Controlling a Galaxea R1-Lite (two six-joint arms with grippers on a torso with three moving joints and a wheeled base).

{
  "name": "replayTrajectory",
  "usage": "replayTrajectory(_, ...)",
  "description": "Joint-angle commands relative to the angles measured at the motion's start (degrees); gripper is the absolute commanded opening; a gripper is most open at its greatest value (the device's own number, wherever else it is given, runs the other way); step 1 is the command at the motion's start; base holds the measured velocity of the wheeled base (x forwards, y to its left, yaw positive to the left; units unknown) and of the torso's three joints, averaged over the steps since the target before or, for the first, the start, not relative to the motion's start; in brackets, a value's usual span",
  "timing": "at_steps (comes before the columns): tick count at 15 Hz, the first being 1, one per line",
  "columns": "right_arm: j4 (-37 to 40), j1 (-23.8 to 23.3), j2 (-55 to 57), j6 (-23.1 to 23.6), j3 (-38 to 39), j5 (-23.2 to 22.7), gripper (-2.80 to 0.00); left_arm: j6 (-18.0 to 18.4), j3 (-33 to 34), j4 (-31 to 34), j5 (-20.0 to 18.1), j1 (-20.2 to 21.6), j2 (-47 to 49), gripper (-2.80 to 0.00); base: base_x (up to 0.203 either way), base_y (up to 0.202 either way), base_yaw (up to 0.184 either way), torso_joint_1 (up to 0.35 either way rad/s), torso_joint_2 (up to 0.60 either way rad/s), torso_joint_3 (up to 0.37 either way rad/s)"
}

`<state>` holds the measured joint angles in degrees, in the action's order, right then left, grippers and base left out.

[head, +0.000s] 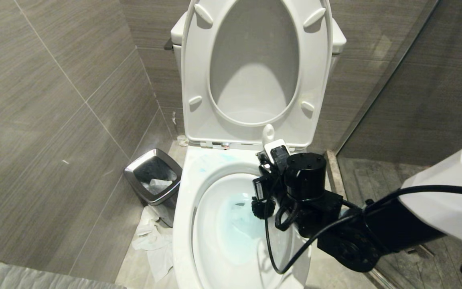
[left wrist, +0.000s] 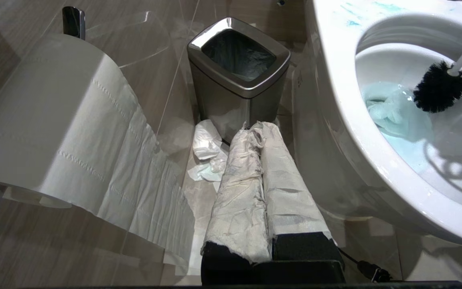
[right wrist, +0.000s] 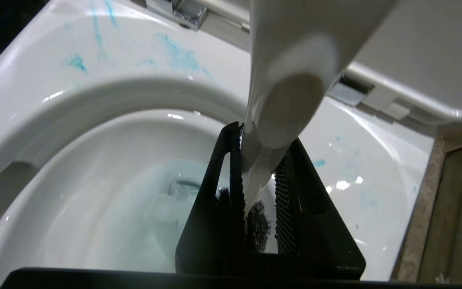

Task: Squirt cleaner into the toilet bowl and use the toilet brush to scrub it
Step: Scrub the toilet bowl

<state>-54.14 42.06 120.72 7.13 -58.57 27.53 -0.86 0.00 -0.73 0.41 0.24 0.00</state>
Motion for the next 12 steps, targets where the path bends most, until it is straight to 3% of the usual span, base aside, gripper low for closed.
replayTrajectory(1,0.8,0.0,4.3,0.7,-5.4,0.2,-2.8,0.1,0.4,-0.1,0.0,0.0,0.0,-2.8,0.0,0.0,0.0,0.0,0.0,0.0)
replayTrajectory(5,4.7,3.8,7.8,2.4,-13.2,0.3,-2.8,0.0,0.4,-0.1,0.0,0.0,0.0,-2.8,0.0,0.0,0.0,0.0,0.0,0.0)
replayTrajectory(12,4.7,11.6,4.5,2.1,-9.8,0.7,-2.8,0.0,0.4,-0.1,0.0,0.0,0.0,-2.8,0.0,0.0,0.0,0.0,0.0,0.0)
